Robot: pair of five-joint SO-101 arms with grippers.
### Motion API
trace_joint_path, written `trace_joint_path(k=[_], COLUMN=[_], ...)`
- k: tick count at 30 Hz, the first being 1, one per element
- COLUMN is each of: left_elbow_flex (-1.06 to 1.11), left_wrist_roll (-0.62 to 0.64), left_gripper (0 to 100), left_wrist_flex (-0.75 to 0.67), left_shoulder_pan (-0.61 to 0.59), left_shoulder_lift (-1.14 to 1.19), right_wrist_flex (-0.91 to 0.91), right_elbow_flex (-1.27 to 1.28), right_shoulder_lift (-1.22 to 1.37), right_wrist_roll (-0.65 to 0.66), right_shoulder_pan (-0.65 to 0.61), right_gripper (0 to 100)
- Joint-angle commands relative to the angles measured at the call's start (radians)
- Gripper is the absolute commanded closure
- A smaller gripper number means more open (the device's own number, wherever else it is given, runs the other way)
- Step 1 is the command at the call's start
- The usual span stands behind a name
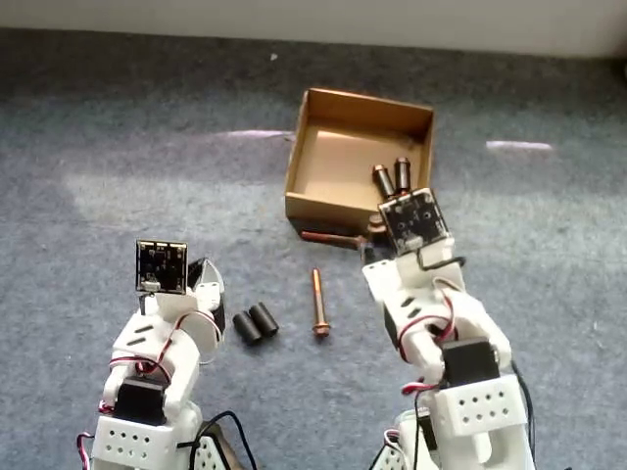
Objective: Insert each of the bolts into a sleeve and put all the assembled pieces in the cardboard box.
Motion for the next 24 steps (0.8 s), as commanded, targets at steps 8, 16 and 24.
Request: trace_joint_path(k=[8,16,24], left_elbow_flex=[0.022,0.022,0.022], left_wrist_roll=[-0.014,-0.014,-0.014], left_gripper=[99,99,99], left_wrist_flex=[0.000,-0.002,-0.002], left_shoulder_pan=[-0.007,-0.007,-0.007], left_shoulder_lift=[-0.012,-0.012,-0.012], right_wrist_flex=[-0.512,-0.885,-1.144], right_elbow_flex=[-0.236,-0.249,-0.249], right_shoulder_lift=[0.527,0.742,0.992], right_wrist_roll=[0.003,0.002,0.002], right_shoulder_pan=[0.064,0.104,0.107], right_gripper=[99.3,99.3,99.3])
